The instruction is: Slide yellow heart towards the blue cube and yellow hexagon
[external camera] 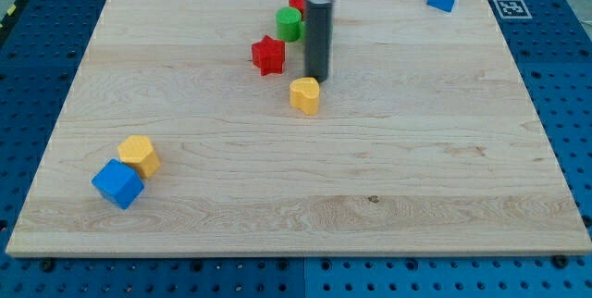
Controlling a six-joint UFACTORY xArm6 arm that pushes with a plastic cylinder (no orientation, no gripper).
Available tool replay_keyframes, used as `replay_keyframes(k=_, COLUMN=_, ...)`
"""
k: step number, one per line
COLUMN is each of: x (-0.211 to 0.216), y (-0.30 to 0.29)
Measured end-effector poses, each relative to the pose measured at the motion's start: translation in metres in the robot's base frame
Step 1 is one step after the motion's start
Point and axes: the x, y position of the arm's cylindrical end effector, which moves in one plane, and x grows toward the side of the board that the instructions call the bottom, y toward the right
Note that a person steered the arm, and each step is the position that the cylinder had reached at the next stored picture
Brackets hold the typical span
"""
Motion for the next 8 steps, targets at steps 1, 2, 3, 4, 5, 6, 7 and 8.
replay_keyframes(k=1, x=0.007, y=0.008)
replay_keyframes(k=2, x=0.041, y=0.008)
replay_keyframes(k=3, x=0.043, y=0.008)
replay_keyframes(k=4, x=0.050, y=0.008)
replay_keyframes(k=5, x=0.066, y=0.008)
replay_keyframes(k=6, x=0.064, y=0.008)
replay_keyframes(k=7, x=0.025, y=0.020)
replay_keyframes(k=8, x=0.014, y=0.002)
